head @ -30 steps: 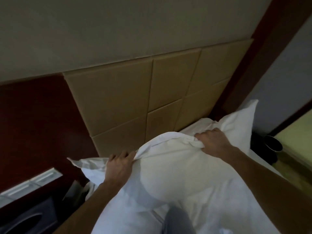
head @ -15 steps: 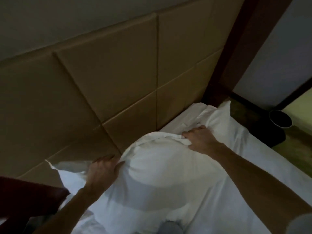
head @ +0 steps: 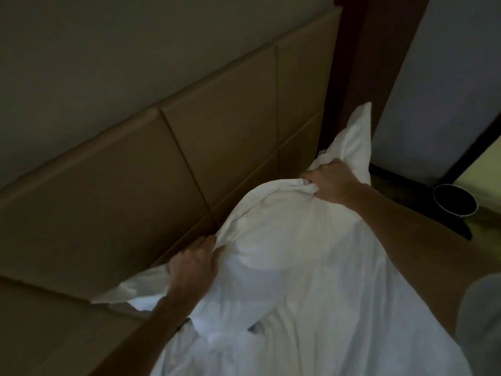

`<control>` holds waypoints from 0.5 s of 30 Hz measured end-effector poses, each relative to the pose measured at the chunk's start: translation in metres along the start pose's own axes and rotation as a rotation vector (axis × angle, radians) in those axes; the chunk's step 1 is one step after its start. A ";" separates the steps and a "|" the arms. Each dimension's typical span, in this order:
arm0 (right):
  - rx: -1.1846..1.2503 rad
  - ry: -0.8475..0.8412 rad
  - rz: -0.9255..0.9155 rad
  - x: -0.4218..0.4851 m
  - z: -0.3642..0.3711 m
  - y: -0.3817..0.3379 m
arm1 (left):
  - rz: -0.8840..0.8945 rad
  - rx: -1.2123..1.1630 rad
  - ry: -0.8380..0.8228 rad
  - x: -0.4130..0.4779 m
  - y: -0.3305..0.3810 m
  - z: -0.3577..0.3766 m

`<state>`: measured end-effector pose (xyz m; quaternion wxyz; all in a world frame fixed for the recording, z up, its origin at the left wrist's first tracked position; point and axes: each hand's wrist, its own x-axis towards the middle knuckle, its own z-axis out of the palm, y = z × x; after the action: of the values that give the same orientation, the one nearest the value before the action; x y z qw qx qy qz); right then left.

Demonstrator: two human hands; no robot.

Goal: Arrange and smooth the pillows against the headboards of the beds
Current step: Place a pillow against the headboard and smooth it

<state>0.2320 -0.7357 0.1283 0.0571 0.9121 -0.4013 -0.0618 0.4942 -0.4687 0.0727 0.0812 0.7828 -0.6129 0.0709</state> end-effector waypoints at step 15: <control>0.226 -0.019 0.289 0.080 0.127 0.070 | -0.122 -0.009 -0.163 0.122 0.086 0.104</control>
<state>0.2152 -0.8489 0.0083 -0.0413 0.8449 -0.5330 -0.0163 0.4413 -0.6270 0.0001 0.0390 0.8215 -0.5689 -0.0008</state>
